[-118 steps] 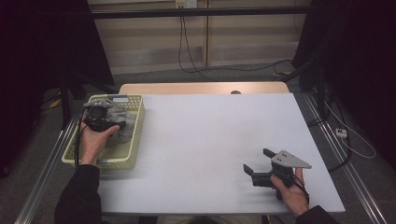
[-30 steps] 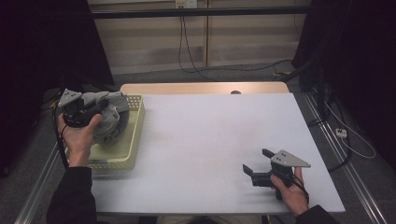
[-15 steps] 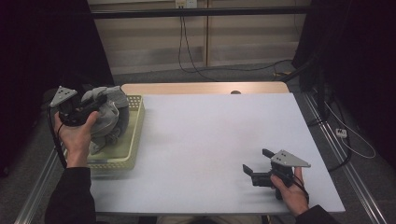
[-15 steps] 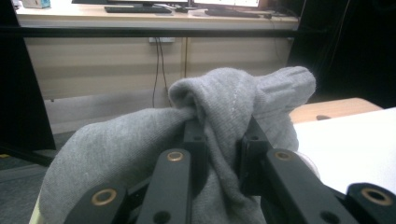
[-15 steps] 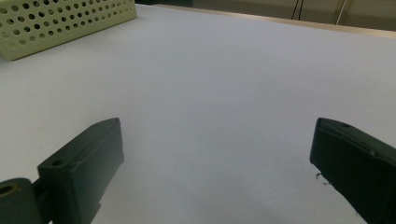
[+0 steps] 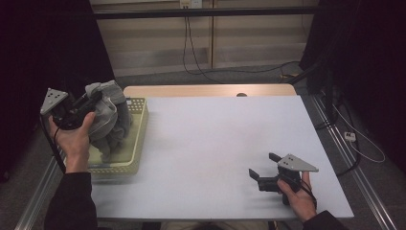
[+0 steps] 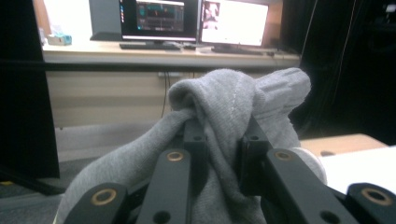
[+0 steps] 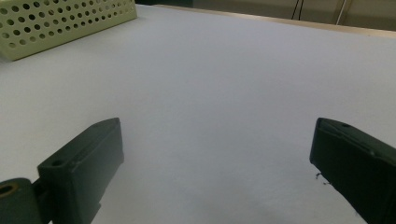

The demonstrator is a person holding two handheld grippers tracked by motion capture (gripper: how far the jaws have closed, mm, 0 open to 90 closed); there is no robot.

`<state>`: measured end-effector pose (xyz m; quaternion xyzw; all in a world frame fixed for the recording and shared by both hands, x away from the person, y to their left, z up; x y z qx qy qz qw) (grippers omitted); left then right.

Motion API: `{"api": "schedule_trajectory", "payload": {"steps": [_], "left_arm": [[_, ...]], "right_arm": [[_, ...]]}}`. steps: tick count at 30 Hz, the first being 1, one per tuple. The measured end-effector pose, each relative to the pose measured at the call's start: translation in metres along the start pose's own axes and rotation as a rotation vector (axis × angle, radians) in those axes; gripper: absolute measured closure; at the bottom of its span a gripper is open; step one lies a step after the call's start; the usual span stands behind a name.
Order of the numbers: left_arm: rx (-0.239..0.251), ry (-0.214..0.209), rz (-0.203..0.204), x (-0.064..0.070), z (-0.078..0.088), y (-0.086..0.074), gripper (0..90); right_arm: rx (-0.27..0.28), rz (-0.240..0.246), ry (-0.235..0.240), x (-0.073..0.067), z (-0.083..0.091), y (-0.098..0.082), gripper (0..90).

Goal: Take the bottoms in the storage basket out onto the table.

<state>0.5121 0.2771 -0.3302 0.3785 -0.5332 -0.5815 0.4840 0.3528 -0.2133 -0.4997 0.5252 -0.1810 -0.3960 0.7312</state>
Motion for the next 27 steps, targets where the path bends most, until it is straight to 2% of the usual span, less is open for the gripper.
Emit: {"api": "schedule_trajectory", "payload": {"steps": [8, 11, 20, 27], "left_arm": [[0.083, 0.003, -0.012, 0.003, 0.006, 0.013, 78.0], [0.092, -0.004, -0.018, 0.006, 0.007, 0.016, 78.0], [0.118, -0.007, 0.014, 0.007, 0.013, 0.023, 77.9], [0.144, -0.011, 0.025, 0.009, 0.018, 0.029, 77.9]], "right_arm": [[0.001, -0.003, 0.001, 0.000, 0.000, 0.000, 2.8], [0.001, 0.001, 0.002, 0.000, 0.000, 0.000, 2.8], [0.002, 0.000, 0.002, 0.000, 0.000, 0.000, 2.8], [0.002, 0.001, 0.003, 0.000, 0.000, 0.000, 2.8]]}}
Point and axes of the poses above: each handheld gripper's, and its own axes: z roughly backward along the jaws, y roughly out of its top, x roughly to its right, the point moved 9 cm from there along -z, roughly forward along the jaws, and after that the axes turned 8 degrees about y, right-handed, at the moved point
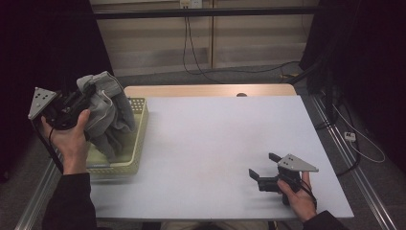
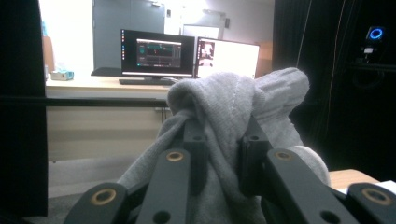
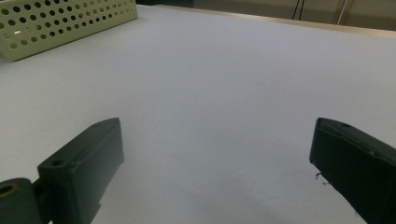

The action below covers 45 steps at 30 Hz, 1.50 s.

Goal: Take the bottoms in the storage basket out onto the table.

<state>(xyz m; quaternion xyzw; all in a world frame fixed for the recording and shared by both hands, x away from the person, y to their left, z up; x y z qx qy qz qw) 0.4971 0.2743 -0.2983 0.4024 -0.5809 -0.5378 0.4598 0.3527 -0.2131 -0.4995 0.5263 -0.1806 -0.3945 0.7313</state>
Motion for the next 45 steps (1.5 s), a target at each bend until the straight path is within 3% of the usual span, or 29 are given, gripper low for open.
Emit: {"api": "schedule_trajectory", "payload": {"steps": [13, 21, 37, 45], "left_arm": [[0.051, -0.019, -0.015, 0.012, 0.010, 0.016, 77.9], [0.096, -0.029, -0.004, 0.017, 0.017, 0.027, 77.9], [0.128, -0.065, 0.002, 0.028, 0.027, 0.042, 77.8], [0.114, -0.090, 0.006, 0.035, 0.022, 0.042, 77.8]], "right_arm": [[0.001, -0.002, 0.000, 0.000, 0.000, 0.000, 2.8], [0.001, -0.002, 0.000, 0.000, 0.000, 0.000, 2.8], [0.001, -0.002, 0.001, 0.000, 0.000, 0.000, 2.8], [0.000, -0.007, -0.004, 0.000, -0.001, 0.000, 2.8]]}}
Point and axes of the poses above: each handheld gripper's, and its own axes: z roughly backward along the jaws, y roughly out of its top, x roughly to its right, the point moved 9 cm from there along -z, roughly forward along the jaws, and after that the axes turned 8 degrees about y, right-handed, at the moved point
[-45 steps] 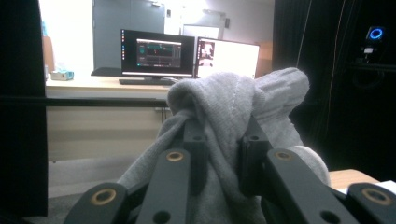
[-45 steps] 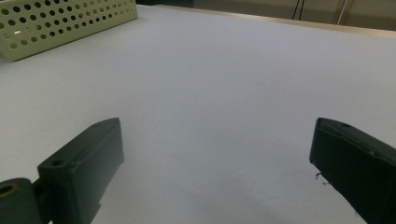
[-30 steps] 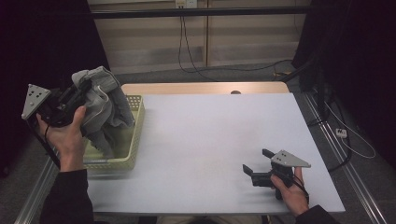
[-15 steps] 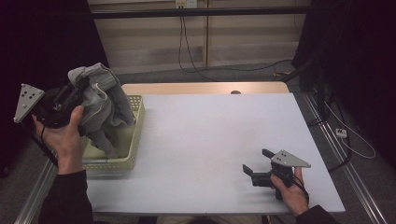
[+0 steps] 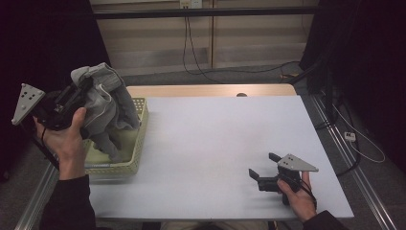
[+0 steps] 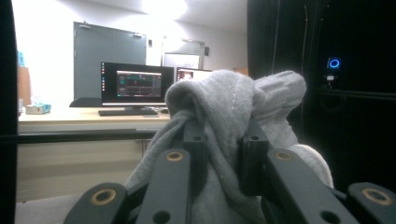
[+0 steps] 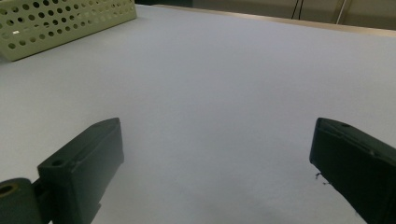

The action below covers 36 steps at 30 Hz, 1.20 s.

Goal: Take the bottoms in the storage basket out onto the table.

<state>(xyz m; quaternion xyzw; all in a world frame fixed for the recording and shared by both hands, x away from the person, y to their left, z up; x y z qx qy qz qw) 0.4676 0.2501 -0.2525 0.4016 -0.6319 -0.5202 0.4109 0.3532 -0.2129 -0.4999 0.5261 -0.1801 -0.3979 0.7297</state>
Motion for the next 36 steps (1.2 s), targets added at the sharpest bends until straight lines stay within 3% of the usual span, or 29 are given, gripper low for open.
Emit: {"api": "schedule_trajectory", "payload": {"steps": [10, 21, 36], "left_arm": [[-0.001, -0.033, 0.009, 0.011, -0.007, 0.005, 77.8], [-0.011, -0.092, 0.009, 0.036, -0.025, 0.001, 77.8], [-0.052, -0.170, -0.006, 0.068, -0.026, -0.004, 77.8]], "right_arm": [[-0.001, -0.005, -0.003, 0.001, 0.000, 0.000, 2.7], [-0.002, -0.004, -0.004, 0.001, 0.000, 0.000, 2.7], [0.003, 0.003, -0.001, 0.000, 0.001, 0.000, 2.8]]}}
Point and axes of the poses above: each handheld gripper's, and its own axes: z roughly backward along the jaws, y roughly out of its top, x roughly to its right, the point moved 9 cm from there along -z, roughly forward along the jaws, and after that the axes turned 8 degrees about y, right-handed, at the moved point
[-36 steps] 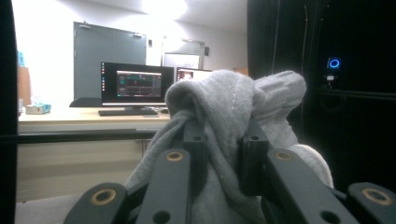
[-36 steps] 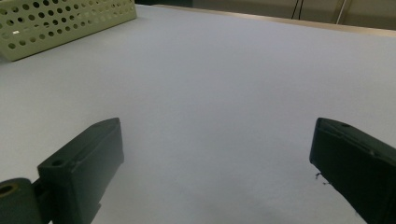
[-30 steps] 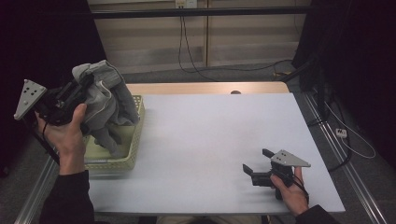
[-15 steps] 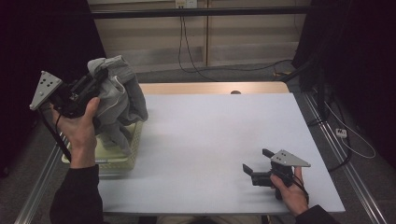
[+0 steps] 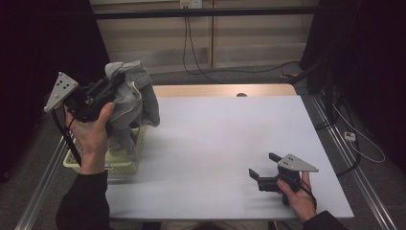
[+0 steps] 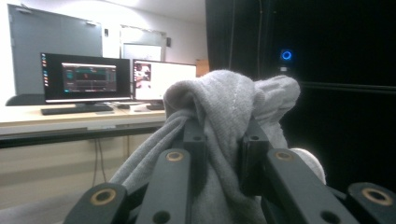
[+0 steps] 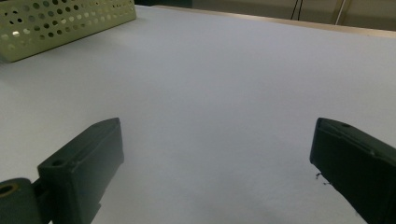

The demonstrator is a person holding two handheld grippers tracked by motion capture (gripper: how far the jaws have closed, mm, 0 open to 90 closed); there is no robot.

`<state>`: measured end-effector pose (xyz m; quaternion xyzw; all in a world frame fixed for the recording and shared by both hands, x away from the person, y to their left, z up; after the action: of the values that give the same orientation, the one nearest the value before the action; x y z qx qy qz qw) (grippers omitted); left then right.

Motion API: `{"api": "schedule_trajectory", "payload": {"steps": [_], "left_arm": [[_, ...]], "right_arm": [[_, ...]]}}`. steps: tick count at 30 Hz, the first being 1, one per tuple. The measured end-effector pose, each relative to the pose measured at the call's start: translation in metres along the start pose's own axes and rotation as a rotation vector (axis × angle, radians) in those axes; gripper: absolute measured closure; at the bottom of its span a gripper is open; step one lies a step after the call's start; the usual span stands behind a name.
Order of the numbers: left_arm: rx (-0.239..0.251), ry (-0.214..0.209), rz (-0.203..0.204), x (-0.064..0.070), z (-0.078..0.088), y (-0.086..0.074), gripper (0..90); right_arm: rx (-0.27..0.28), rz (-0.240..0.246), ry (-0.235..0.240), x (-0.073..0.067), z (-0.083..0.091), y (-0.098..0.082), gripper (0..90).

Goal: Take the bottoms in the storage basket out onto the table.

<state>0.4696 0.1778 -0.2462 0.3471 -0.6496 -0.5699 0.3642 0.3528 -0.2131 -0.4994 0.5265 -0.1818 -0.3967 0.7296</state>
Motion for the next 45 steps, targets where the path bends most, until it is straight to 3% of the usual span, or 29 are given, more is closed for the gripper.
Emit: {"api": "schedule_trajectory", "payload": {"steps": [19, 35, 45], "left_arm": [[-0.043, -0.089, -0.012, 0.031, -0.010, -0.005, 77.7], [-0.102, -0.116, -0.012, 0.067, -0.053, -0.024, 77.7], [-0.115, -0.122, 0.005, 0.077, -0.068, -0.024, 77.7]], "right_arm": [[0.006, -0.002, 0.005, -0.002, 0.000, 0.001, 2.7], [0.006, 0.002, 0.011, -0.002, 0.001, 0.001, 2.7], [0.007, 0.001, 0.012, -0.002, 0.000, 0.001, 2.7]]}}
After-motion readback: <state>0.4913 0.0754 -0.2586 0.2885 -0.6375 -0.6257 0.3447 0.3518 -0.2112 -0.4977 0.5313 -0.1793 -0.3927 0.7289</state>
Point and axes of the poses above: each handheld gripper's, and its own axes: z roughly backward along the jaws, y roughly out of its top, x roughly to its right, the point moved 9 cm from there along -z, roughly forward along the jaws, and after that the axes turned 8 degrees about y, right-handed, at the moved point
